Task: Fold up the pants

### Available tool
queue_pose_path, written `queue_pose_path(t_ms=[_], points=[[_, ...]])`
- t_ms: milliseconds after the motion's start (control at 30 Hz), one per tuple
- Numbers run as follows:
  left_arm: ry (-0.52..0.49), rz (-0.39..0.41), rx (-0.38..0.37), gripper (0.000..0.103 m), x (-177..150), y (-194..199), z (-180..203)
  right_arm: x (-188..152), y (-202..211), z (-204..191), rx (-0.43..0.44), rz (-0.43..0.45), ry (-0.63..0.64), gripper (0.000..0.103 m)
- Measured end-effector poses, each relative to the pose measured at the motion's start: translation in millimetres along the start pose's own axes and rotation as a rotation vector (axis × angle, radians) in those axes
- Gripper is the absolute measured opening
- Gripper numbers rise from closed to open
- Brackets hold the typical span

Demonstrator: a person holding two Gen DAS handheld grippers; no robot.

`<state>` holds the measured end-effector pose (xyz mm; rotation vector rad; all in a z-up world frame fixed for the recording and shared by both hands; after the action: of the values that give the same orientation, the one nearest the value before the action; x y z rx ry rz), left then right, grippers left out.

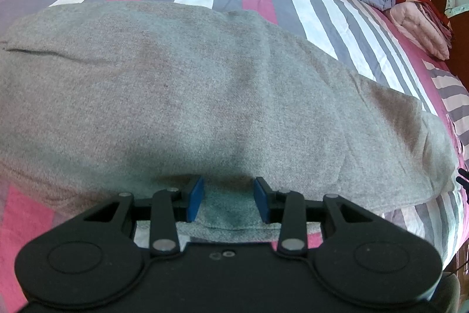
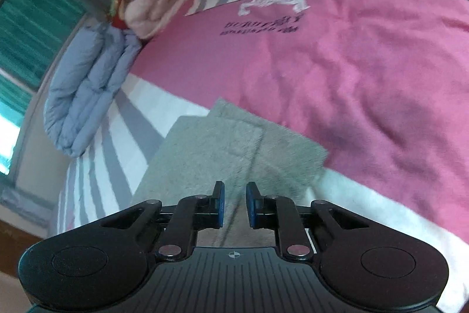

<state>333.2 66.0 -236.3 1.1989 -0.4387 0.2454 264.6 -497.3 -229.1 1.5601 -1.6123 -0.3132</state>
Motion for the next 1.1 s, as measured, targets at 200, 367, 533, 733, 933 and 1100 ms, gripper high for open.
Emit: queue_pose_path(t_ms=[200, 367, 533, 733, 933, 1100], points=[[-0.004, -0.004, 0.002, 0.030, 1, 0, 1, 1, -11, 6, 0.074, -0.053, -0.074, 0.017], [-0.005, -0.003, 0.007, 0.031, 1, 0, 1, 3, -27, 10, 0.085, -0.074, -0.138, 0.017], [-0.005, -0.002, 0.008, 0.031, 2, -1, 1, 8, -29, 5, 0.110, -0.061, -0.145, 0.011], [-0.009, -0.002, 0.003, 0.031, 1, -1, 0, 19, 13, -34, 0.150, 0.053, 0.022, 0.004], [-0.010, 0.005, -0.001, 0.031, 0, 0, 0, 16, 50, -46, 0.130, 0.138, 0.163, 0.004], [-0.008, 0.006, 0.003, 0.031, -1, 2, 0, -13, 9, 18, -0.024, 0.005, 0.048, 0.004]])
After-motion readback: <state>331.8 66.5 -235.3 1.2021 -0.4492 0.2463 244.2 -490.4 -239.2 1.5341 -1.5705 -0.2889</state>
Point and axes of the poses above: each gripper's, at about its wrist camera, not at the fingertips, and y roughly against the way its jaws point, z to its right, x to its top, the point moved 9 cm from there along -y, roughly the way its jaws point, and after that the axes turned 2 degrees about -x, right-handed, at the moved point
